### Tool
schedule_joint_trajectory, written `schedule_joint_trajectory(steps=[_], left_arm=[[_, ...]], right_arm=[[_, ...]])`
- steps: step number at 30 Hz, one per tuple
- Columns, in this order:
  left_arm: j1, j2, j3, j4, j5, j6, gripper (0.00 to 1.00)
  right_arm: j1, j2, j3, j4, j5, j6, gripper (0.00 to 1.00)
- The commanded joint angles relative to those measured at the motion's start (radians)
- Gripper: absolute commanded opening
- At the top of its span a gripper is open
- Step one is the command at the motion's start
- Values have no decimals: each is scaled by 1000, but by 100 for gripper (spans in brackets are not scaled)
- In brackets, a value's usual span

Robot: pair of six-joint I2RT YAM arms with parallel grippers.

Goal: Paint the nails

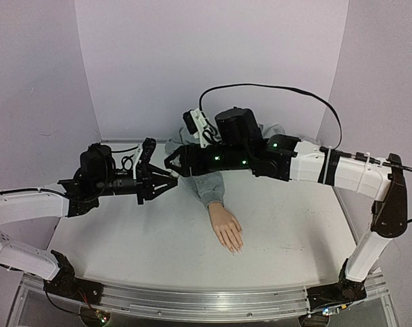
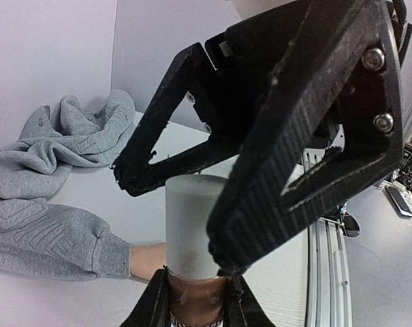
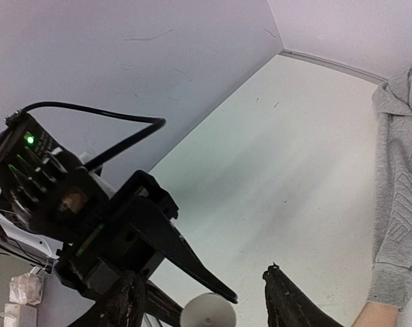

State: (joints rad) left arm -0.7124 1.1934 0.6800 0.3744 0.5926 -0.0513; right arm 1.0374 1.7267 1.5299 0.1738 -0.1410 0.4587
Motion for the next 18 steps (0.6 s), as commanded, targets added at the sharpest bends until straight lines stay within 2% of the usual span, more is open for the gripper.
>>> schedule_joint_trajectory(steps=[1,4,11,13,18], left_arm=[[2,-23,11,36,15,28,0],[2,-15,18,29,18,34,0],[2,-6,27,19,26,47,0],[2,-7,28,17,27,47,0],[2,-14,25,9,19,46,0]], right_arm=[[0,-14,31,-35,73,-13,64],[-3,-35,16,-39,67,-20,63],[-17,2,33,-39,-49,-16,47],[-20,5,33,-37,-53,-15,41],[-21,-5,26,-23,-69,-14,17]])
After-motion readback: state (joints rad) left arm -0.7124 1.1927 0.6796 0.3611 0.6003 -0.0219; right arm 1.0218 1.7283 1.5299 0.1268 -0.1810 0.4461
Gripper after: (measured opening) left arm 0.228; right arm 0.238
